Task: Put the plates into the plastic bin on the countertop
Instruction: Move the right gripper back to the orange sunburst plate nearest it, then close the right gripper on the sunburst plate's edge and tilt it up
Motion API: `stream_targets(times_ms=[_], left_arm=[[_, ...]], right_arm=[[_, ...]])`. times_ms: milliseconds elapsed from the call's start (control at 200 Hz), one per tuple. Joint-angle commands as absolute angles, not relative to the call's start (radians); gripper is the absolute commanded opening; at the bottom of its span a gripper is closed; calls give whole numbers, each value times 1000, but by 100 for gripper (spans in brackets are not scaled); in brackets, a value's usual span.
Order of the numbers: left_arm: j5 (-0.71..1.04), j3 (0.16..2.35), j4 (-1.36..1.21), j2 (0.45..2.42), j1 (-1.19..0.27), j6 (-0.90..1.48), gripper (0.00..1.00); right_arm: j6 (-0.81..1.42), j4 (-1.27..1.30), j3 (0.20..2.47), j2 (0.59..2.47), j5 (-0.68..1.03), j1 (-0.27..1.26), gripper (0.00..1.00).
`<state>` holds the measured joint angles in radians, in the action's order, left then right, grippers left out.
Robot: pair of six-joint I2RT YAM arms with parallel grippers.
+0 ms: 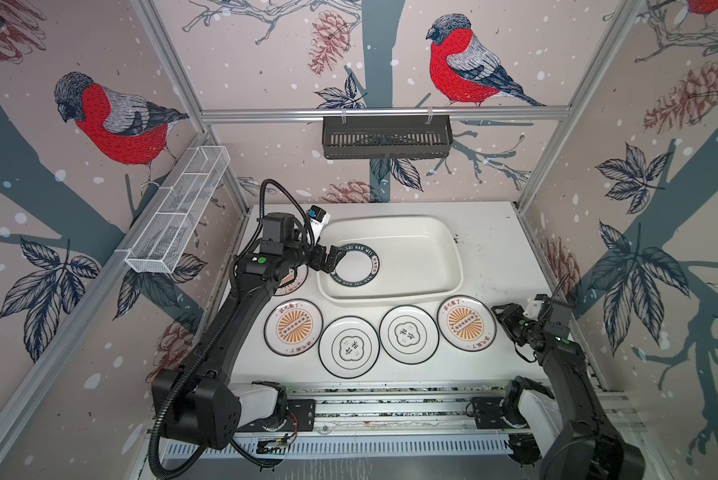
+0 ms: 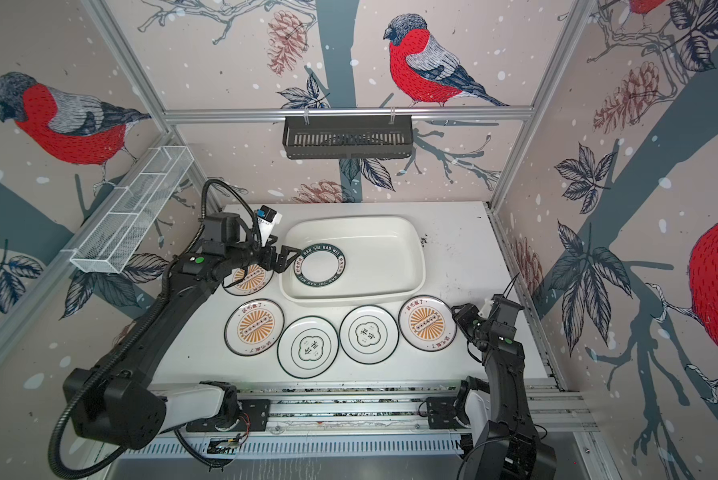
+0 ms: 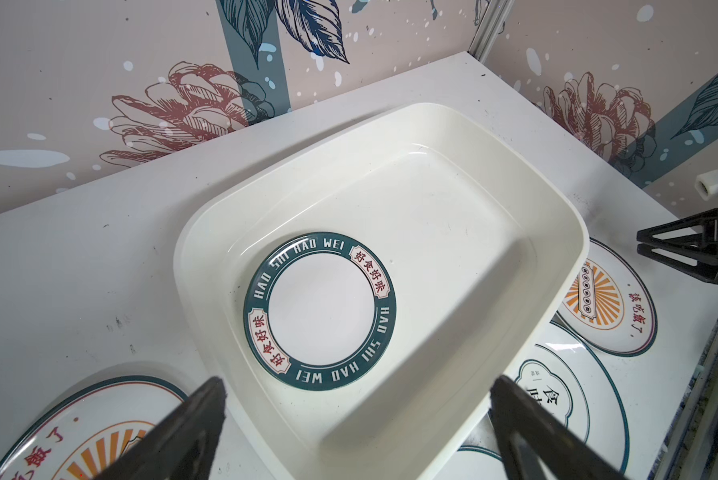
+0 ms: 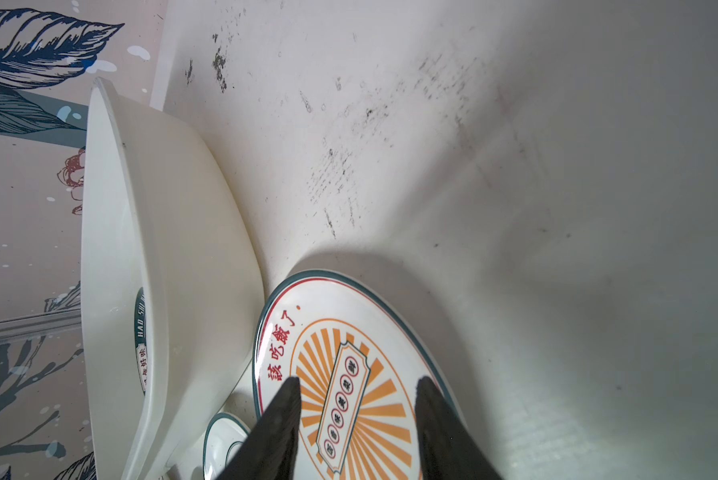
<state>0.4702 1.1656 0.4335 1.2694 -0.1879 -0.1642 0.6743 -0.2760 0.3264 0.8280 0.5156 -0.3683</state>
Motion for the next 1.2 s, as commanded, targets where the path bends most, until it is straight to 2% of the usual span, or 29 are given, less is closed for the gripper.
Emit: stream_targets(times_ms=[0, 150, 295, 440, 525, 640, 811, 1196], left_arm=[[494, 1169, 437, 1263, -189, -178, 98], [503, 1164, 434, 1260, -189, -173, 98], [509, 1166, 436, 1258, -188, -171, 98], [515, 1176, 438, 1261, -190, -168, 98], [519, 1182, 435, 1266, -190, -163, 98], [525, 1187, 432, 1269, -193, -158, 98], [535, 1175, 418, 1259, -196, -155, 98], [541, 1162, 407, 1248, -196, -152, 98]], right_arm=[[666, -283, 327, 828, 515, -370, 47], [677, -293, 334, 825, 494, -372, 47], [675, -308, 364, 806, 566, -369, 43], [661, -412, 427, 773, 613, -333, 45], [684, -446, 427, 772, 630, -237, 45], [755, -479, 414, 734, 571, -61, 46], [896, -485, 355, 642, 528, 123, 47], [1046, -425, 265, 632, 503, 358, 48]])
